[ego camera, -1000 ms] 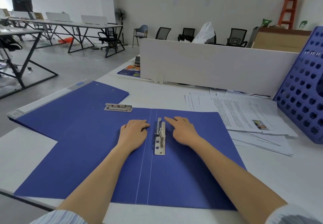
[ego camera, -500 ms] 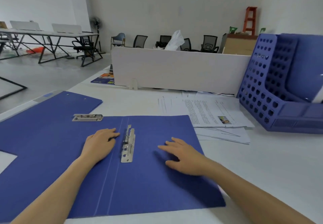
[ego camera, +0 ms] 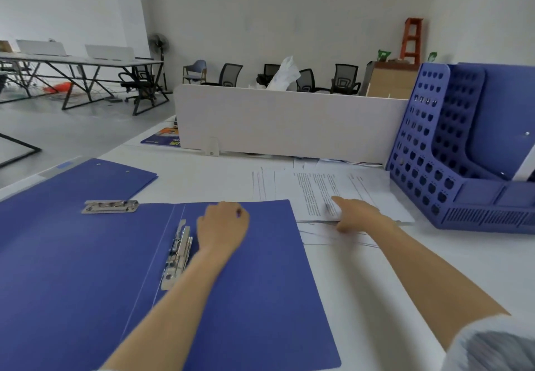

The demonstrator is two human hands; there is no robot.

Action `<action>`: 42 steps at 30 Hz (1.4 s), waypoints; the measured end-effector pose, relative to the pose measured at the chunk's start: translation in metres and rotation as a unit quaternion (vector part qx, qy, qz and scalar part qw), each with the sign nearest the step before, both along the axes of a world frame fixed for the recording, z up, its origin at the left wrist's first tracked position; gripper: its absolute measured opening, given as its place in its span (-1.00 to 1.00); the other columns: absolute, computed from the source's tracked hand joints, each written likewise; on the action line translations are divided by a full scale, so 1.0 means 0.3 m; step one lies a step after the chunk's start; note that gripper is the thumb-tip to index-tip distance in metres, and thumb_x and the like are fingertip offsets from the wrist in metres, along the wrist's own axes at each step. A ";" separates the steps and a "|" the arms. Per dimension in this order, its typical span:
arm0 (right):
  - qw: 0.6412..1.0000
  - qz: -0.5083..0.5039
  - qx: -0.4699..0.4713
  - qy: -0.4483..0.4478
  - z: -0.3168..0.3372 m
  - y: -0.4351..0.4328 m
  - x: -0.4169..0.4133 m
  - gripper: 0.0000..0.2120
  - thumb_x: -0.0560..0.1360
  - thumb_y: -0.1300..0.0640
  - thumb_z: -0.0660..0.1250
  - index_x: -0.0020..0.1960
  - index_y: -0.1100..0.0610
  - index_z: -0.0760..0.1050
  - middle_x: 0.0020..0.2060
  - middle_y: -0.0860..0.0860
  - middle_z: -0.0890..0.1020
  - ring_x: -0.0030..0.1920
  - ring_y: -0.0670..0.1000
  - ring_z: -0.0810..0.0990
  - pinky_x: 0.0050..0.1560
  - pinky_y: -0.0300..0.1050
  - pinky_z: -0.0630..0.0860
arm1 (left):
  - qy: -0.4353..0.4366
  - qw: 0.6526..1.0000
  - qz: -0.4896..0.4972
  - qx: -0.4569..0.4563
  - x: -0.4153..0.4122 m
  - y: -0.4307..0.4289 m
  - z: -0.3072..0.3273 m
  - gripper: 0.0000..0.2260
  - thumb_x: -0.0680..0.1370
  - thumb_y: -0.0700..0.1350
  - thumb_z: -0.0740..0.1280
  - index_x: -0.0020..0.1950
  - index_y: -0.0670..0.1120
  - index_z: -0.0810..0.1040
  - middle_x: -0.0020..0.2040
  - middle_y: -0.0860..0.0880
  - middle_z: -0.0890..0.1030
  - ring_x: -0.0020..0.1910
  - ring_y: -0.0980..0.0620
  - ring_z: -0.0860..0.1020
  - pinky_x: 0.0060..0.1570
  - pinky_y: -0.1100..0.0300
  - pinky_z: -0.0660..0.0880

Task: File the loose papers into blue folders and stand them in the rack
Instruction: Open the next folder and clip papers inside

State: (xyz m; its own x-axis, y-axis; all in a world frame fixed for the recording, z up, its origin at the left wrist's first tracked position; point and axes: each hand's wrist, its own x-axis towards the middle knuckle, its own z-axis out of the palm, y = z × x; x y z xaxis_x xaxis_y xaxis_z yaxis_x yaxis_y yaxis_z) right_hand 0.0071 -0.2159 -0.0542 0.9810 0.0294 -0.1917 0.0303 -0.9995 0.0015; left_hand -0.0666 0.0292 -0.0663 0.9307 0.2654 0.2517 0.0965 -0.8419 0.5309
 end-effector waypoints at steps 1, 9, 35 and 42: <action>1.000 0.007 -0.011 -0.001 -0.001 0.000 0.013 -0.29 0.44 0.13 0.26 0.50 -0.01 0.00 0.26 0.11 0.46 0.19 0.13 0.47 -0.01 -0.10 0.42 | -0.020 1.000 -0.014 0.004 0.003 -0.021 -0.026 -0.77 0.54 -0.16 0.12 -0.31 -0.12 0.41 -0.28 -0.02 0.46 -0.19 -0.09 0.38 -0.15 0.15 0.26; 0.949 0.076 -0.283 0.115 0.038 0.083 0.098 -0.38 0.43 0.01 0.36 0.40 0.11 0.21 0.30 0.10 0.41 0.27 0.14 0.43 0.27 0.06 0.37 | 0.033 0.980 -0.196 -0.008 0.026 0.005 -0.109 -0.83 0.49 -0.02 0.06 -0.23 -0.04 0.35 -0.21 0.02 0.42 -0.17 0.05 0.30 0.02 0.12 0.41; 0.968 -0.102 0.162 -0.162 -0.008 -0.033 0.214 -0.65 0.63 0.11 -0.02 0.25 0.23 0.41 0.20 0.23 0.53 0.10 0.19 0.50 0.00 -0.07 0.35 | -0.002 0.983 -0.178 -0.035 0.023 -0.004 -0.101 -0.74 0.59 -0.14 0.14 0.02 -0.22 0.59 0.02 -0.05 0.62 -0.03 0.07 0.42 0.09 0.22 0.35; 0.783 -0.229 0.512 -0.271 0.072 -0.093 0.090 -0.58 0.63 0.08 0.04 0.37 0.33 0.29 0.23 0.25 0.49 0.20 0.23 0.46 0.15 0.01 0.38 | 0.020 0.954 -0.153 -0.256 0.026 -0.017 -0.078 -0.80 0.57 -0.20 0.19 -0.02 -0.16 0.62 -0.09 0.05 0.57 -0.04 0.09 0.51 -0.06 0.36 0.41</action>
